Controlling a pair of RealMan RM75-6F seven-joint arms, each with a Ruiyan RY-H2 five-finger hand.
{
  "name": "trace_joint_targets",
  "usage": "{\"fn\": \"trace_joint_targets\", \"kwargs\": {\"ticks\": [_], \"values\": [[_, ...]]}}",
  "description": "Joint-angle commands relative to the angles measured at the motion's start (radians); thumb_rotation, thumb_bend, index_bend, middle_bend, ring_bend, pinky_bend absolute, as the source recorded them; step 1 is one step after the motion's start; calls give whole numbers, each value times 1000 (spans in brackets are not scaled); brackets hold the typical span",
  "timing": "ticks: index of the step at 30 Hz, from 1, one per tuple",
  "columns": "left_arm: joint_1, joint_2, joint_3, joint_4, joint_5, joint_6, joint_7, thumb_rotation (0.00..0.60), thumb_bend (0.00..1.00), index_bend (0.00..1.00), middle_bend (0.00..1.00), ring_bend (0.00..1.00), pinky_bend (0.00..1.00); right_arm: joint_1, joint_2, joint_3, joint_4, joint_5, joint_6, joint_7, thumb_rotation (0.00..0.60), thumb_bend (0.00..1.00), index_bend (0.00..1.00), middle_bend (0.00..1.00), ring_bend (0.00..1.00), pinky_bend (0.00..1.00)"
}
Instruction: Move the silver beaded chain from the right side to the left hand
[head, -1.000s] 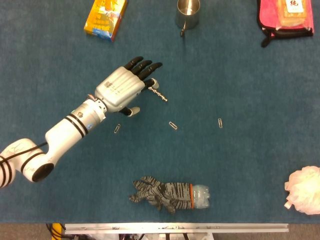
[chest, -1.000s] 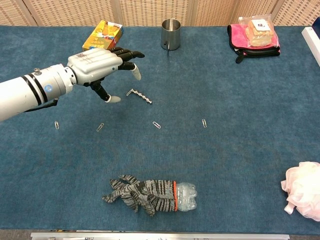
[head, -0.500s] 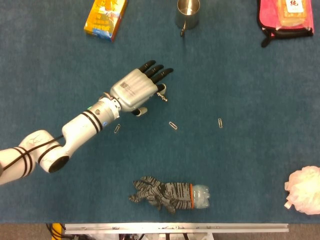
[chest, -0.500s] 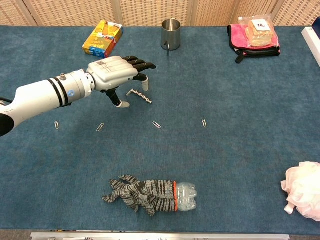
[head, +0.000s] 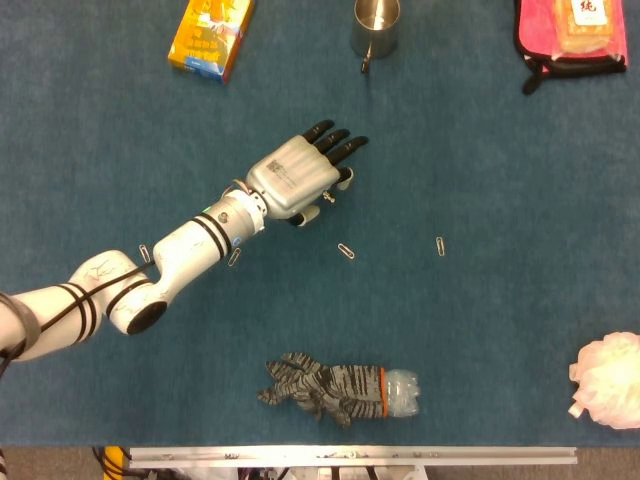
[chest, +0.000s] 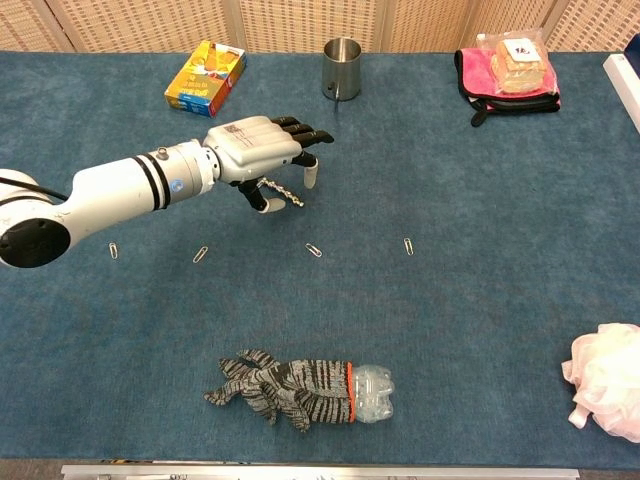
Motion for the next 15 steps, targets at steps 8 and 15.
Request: {"fn": "trace_joint_targets", "kwargs": {"ticks": [8, 15], "values": [[-32, -36, -3, 42, -36, -35, 23, 600, 329, 345, 0, 0, 43, -8, -3, 5, 13, -1, -11, 16, 600, 0, 161, 47, 0, 0], [-50, -63, -2, 83, -58, -50, 49, 600, 329, 359, 0, 0, 43, -15, -3, 7, 17, -2, -14, 23, 600, 0, 161, 47, 0, 0]]}}
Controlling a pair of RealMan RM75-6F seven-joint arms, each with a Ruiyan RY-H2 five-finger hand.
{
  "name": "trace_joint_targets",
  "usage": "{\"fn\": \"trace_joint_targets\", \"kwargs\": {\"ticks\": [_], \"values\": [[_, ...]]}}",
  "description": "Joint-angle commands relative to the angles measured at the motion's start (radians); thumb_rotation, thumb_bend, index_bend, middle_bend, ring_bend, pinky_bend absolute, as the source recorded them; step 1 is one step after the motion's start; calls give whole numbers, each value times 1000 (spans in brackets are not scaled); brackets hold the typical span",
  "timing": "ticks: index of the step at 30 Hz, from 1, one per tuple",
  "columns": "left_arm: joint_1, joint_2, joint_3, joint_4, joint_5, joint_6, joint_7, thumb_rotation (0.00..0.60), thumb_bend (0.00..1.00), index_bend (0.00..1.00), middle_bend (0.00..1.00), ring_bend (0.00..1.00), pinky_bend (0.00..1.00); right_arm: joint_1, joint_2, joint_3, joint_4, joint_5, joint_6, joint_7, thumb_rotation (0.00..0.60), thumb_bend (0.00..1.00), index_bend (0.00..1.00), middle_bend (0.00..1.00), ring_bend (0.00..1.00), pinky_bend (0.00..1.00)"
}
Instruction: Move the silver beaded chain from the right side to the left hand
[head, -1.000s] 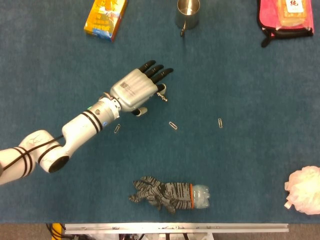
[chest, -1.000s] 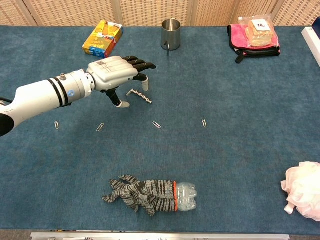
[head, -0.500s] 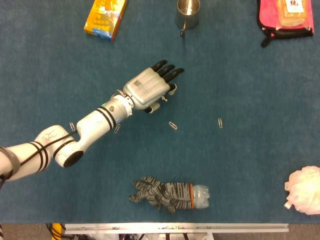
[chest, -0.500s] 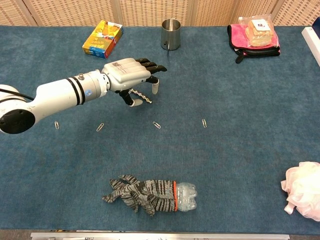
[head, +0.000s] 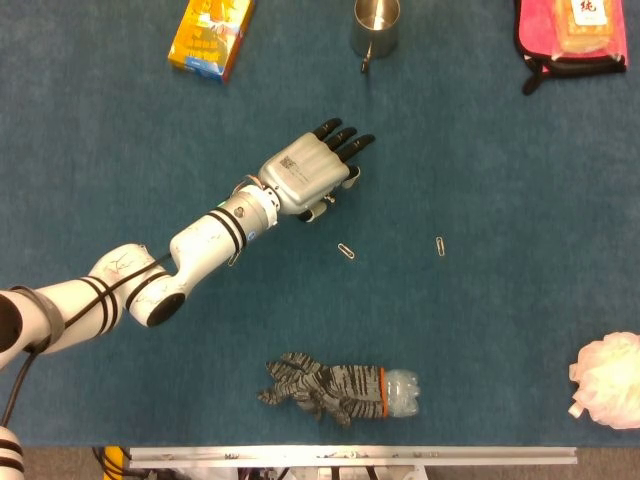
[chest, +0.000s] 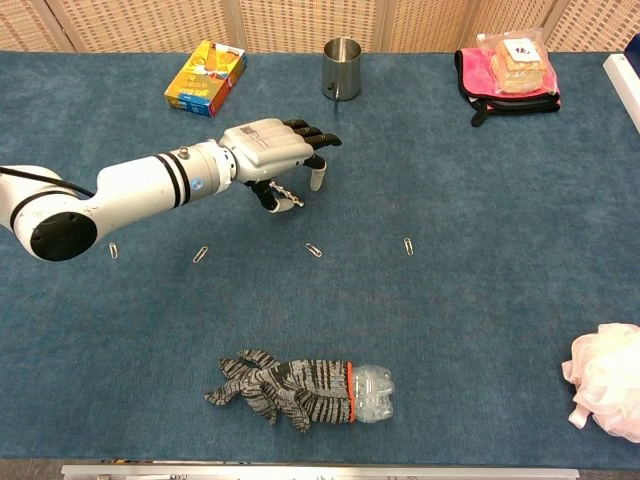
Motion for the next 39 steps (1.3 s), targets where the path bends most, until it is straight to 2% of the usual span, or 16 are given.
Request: {"fn": "trace_joint_targets", "kwargs": {"ticks": [1, 13, 30, 39], "values": [[-6, -9, 2, 15, -8, -5, 12, 600, 329, 359, 0, 0, 43, -2, 0, 1, 1, 0, -1, 3, 600, 0, 161, 47, 0, 0], [-10, -21, 11, 59, -50, -26, 38, 600, 328, 379, 0, 0, 43, -6, -6, 5, 12, 4, -16, 10, 600, 0, 161, 47, 0, 0], [2, 15, 23, -10, -68, -8, 53, 600, 328, 412, 0, 0, 43, -3, -18, 11, 14, 2, -29, 5, 600, 0, 161, 47, 0, 0], [-3, 0, 24, 10, -80, -16, 53, 600, 329, 420, 0, 0, 43, -4, -19, 12, 12, 4, -34, 2, 600, 0, 161, 47, 0, 0]]}}
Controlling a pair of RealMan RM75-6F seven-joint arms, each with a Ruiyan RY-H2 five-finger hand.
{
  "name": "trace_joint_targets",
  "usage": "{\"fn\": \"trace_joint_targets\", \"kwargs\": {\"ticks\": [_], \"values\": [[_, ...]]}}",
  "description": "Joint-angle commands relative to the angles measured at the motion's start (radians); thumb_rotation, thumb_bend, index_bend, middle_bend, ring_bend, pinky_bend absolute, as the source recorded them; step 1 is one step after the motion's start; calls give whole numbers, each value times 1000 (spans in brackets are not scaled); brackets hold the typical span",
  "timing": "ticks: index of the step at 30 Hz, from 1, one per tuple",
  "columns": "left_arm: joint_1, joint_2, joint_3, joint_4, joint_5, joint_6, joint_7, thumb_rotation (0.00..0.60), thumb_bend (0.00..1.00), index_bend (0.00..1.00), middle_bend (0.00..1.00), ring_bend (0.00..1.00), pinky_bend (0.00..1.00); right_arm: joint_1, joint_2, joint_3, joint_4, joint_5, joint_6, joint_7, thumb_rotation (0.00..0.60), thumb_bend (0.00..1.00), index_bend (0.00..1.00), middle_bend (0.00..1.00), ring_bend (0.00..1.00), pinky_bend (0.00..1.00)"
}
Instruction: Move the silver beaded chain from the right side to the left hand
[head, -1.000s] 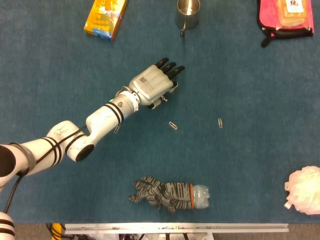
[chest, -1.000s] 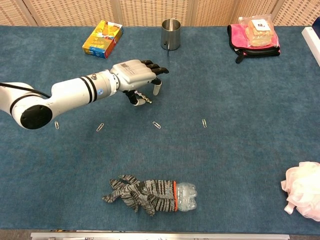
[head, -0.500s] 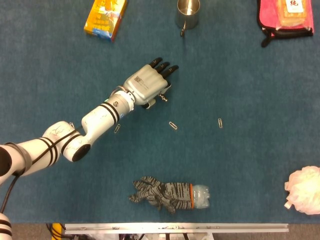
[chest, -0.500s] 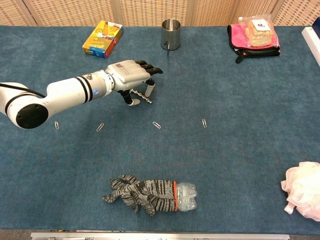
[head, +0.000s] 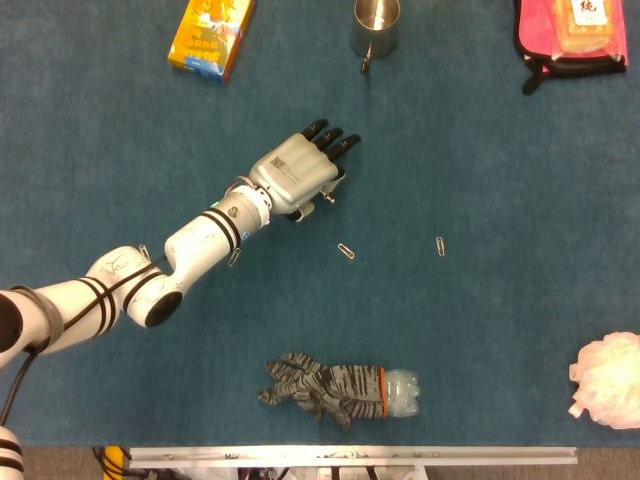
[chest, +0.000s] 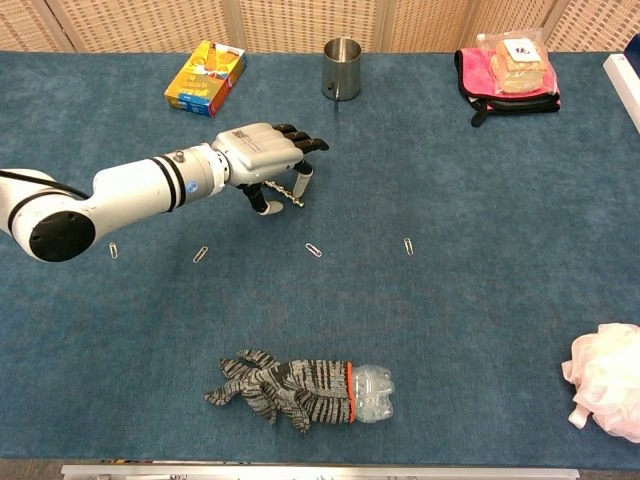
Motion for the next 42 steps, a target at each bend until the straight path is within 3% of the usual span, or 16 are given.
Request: {"fn": "trace_joint_targets", "kwargs": {"ticks": [1, 13, 17, 42], "values": [[-2, -5, -1, 11, -5, -4, -1, 600, 329, 421, 0, 0, 43, 0, 0, 0, 0, 1, -2, 0, 600, 0, 161, 47, 0, 0], [-6, -16, -1, 28, -11, -10, -16, 600, 324, 430, 0, 0, 43, 2, -6, 2, 8, -1, -10, 7, 600, 0, 161, 47, 0, 0], [-7, -18, -1, 32, -9, -9, -22, 600, 258, 433, 0, 0, 43, 1, -6, 2, 8, -2, -11, 8, 600, 0, 161, 47, 0, 0], [-15, -28, 3, 42, -13, -14, -8, 600, 258, 458, 0, 0, 43, -1, -8, 2, 10, -2, -17, 13, 600, 0, 161, 47, 0, 0]]}}
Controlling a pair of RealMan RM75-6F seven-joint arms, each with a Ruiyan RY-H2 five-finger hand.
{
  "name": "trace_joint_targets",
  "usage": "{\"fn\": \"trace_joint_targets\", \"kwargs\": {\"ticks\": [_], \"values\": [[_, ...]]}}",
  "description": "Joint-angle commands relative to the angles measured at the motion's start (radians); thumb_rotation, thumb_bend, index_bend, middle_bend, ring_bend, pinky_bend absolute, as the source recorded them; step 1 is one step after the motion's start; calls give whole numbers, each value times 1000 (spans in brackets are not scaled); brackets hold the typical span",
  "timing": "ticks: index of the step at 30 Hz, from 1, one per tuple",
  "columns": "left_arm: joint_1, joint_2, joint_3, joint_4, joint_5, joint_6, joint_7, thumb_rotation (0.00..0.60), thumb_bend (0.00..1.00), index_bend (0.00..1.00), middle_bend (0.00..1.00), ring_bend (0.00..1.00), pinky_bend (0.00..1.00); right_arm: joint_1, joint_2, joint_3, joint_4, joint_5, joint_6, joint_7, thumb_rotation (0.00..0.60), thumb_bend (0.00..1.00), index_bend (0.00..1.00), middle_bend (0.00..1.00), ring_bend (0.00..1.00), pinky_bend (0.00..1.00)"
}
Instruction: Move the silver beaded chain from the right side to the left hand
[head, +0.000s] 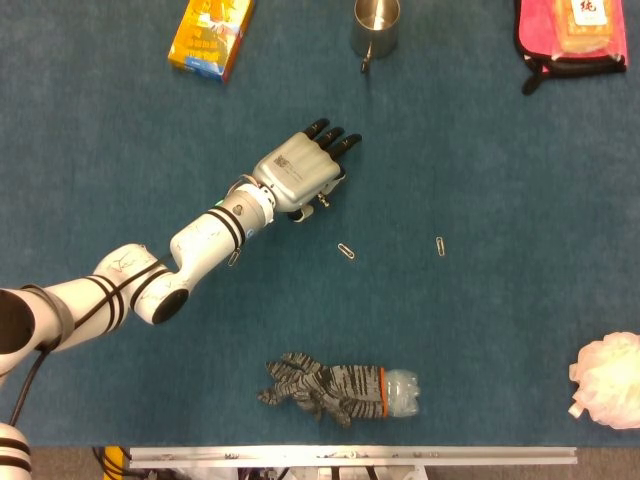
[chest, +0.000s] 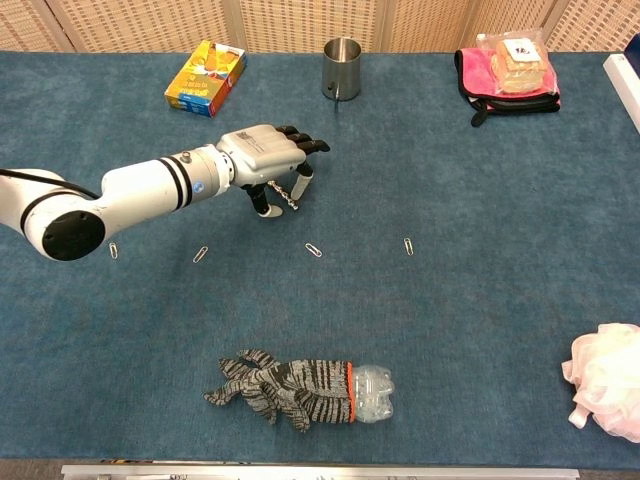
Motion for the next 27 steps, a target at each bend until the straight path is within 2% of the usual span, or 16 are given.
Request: {"fn": "trace_joint_targets", "kwargs": {"ticks": [1, 27], "values": [[-1, -2, -1, 2, -2, -1, -1, 600, 257, 458, 0, 0, 43, 0, 0, 0, 0, 0, 0, 0, 600, 0, 161, 47, 0, 0], [-4, -12, 2, 13, -5, -4, 4, 600, 257, 472, 0, 0, 43, -4, -6, -1, 9, 3, -6, 10, 600, 0, 161, 47, 0, 0]]}}
